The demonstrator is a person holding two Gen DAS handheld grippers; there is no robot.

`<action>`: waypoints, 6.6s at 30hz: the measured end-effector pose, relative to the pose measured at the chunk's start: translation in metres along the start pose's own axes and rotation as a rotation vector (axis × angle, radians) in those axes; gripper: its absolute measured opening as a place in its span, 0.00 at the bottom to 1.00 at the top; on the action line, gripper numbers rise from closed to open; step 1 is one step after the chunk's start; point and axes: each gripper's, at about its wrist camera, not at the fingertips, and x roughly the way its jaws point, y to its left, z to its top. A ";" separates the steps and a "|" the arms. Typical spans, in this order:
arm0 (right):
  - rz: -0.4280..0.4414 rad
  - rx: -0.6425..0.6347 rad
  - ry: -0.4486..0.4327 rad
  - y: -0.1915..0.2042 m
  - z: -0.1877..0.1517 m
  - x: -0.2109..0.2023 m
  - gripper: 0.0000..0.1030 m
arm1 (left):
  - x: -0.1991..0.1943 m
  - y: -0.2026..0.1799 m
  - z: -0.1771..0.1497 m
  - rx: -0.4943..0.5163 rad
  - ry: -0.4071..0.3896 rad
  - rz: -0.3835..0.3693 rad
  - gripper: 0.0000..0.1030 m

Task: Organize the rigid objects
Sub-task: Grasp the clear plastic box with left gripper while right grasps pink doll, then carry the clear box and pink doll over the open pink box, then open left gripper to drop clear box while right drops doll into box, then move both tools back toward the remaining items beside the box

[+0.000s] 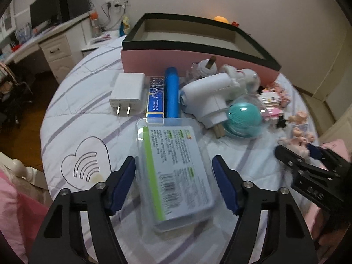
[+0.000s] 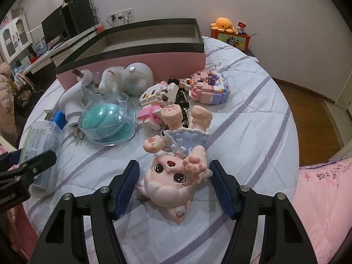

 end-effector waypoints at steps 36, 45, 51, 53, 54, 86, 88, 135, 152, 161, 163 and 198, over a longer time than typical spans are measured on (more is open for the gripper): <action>-0.016 0.124 -0.144 0.003 -0.003 -0.058 0.53 | -0.047 0.009 0.000 0.042 -0.142 0.077 0.62; 0.024 0.110 -0.250 0.016 0.005 -0.102 0.53 | -0.093 0.014 0.003 0.048 -0.263 0.113 0.62; 0.033 0.085 -0.341 0.028 0.000 -0.139 0.53 | -0.124 0.011 0.004 0.057 -0.342 0.096 0.62; 0.033 0.078 -0.367 0.031 -0.002 -0.150 0.53 | -0.139 0.010 0.003 0.068 -0.379 0.081 0.62; 0.035 0.077 -0.381 0.033 -0.004 -0.155 0.53 | -0.145 0.009 0.003 0.076 -0.395 0.073 0.62; 0.023 0.016 -0.394 0.035 0.061 -0.111 0.53 | -0.103 -0.010 0.073 0.118 -0.417 0.009 0.62; 0.026 0.027 -0.375 0.028 0.078 -0.093 0.53 | -0.087 -0.011 0.092 0.113 -0.393 0.007 0.62; -0.058 0.068 -0.065 0.005 0.175 0.038 0.77 | 0.042 0.001 0.188 0.068 -0.069 0.122 0.92; -0.097 0.062 -0.291 0.028 0.094 -0.100 0.77 | -0.101 0.002 0.103 0.063 -0.329 0.082 0.99; -0.112 0.047 -0.356 0.040 0.043 -0.155 0.78 | -0.151 0.004 0.054 0.055 -0.394 0.089 1.00; -0.118 0.047 -0.364 0.042 0.035 -0.163 0.78 | -0.161 0.004 0.044 0.054 -0.408 0.088 1.00; -0.094 0.148 -0.047 0.000 0.040 -0.033 0.78 | -0.007 0.027 0.052 0.023 -0.023 0.135 1.00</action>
